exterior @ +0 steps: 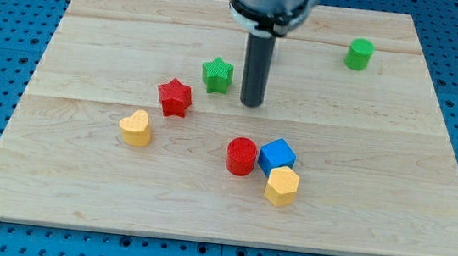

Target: Make a horizontal line out of green blocks and the blue triangle

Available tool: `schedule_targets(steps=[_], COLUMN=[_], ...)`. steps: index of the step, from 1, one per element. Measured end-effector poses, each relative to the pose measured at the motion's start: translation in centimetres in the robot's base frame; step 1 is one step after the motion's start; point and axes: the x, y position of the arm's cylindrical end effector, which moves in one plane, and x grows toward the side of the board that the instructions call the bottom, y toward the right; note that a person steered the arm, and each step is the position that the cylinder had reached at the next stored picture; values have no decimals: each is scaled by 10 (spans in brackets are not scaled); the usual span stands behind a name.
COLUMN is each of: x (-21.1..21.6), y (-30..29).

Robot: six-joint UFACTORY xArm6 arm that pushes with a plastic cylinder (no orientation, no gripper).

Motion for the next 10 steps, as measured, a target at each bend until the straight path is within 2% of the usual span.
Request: schedule_targets(steps=[1, 2, 3, 4, 5, 6, 7, 10], x=[-11, 19, 10, -19, -12, 3, -24, -47], y=[-46, -42, -102, -77, -80, -33, -1, -67])
